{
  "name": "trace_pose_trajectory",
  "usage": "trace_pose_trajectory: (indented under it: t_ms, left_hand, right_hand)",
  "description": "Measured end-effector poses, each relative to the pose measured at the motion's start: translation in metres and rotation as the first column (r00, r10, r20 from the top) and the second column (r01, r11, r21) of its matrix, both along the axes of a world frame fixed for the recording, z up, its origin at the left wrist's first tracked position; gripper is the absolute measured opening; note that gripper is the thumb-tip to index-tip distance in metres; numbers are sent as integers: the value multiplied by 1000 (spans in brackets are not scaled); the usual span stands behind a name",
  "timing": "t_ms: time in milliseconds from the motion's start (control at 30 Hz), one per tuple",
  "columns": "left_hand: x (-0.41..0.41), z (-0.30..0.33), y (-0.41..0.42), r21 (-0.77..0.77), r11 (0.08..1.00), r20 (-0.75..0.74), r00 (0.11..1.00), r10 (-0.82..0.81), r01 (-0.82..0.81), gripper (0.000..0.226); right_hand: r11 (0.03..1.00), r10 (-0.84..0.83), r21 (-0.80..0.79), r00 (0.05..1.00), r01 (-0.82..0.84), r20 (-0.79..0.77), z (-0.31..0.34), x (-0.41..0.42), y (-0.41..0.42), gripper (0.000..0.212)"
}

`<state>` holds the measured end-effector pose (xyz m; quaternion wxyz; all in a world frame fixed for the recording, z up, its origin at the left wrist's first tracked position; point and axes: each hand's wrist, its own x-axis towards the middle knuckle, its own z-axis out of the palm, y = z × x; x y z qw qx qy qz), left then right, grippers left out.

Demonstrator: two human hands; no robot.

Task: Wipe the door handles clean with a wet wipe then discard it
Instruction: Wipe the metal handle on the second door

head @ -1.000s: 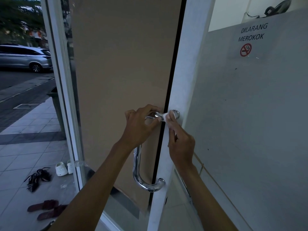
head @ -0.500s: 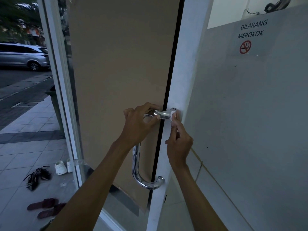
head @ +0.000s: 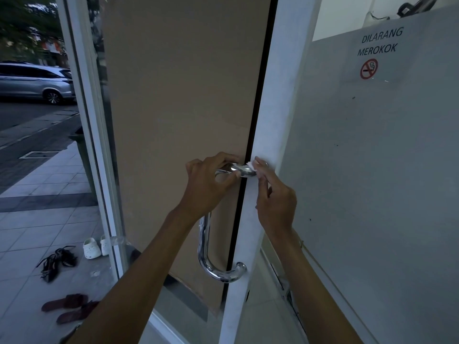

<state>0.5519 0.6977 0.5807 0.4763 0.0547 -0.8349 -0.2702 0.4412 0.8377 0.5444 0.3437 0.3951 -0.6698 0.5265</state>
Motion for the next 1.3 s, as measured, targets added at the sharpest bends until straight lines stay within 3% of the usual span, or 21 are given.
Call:
trace_pose_trajectory:
  t_ms: [167, 300, 467, 600, 733, 800, 900, 1033, 1133, 1200, 1233, 1300]
  left_hand:
    - [-2, 1, -3, 13, 1000, 10, 1000, -15, 15, 32]
    - [-3, 6, -3, 57, 998, 42, 999, -26, 23, 50]
    - [-7, 15, -11, 50, 999, 113, 993, -27, 21, 60]
    - [-8, 18, -15, -29, 997, 149, 986, 79, -76, 70]
    - [-17, 16, -18, -13, 995, 188, 978, 95, -94, 79]
    - [-19, 14, -18, 7, 994, 190, 976, 106, -109, 78]
    - [-22, 10, -13, 57, 992, 194, 976, 96, -109, 76]
    - [-31, 9, -7, 73, 993, 142, 986, 84, -95, 71]
    - [-31, 12, 0, 59, 992, 69, 992, 107, -111, 43]
    - [-26, 16, 8, 158, 985, -1, 997, 76, -75, 20]
    - [-23, 21, 12, 257, 966, -14, 1000, -11, 14, 23]
    - [-16, 33, 17, 496, 837, -19, 967, -255, 230, 34]
  right_hand:
    - [989, -6, 145, 994, 23, -113, 8, 2, 2, 35]
    - [993, -70, 95, 997, 66, 39, 15, -5, 5, 31]
    - [966, -34, 252, 993, 62, -114, 20, -6, 6, 36]
    - [980, -111, 166, 994, 107, 12, 21, -19, 17, 33]
    - [973, -13, 225, 991, 43, -134, 17, -15, 10, 37]
    - [972, -4, 233, 991, 35, -131, 15, -23, 13, 37]
    - [986, -24, 167, 999, 18, 36, 14, -31, 18, 34]
    - [972, 59, 230, 996, -41, -72, 17, -22, 19, 37]
    - [991, 67, 115, 997, -70, 31, 30, -18, 20, 31]
    - [995, 88, -53, 988, -82, 125, 39, -13, 18, 29]
    - [994, 75, -92, 990, -64, 117, 43, -10, 15, 28]
    - [998, 14, -65, 999, -11, 50, 47, -2, 4, 28]
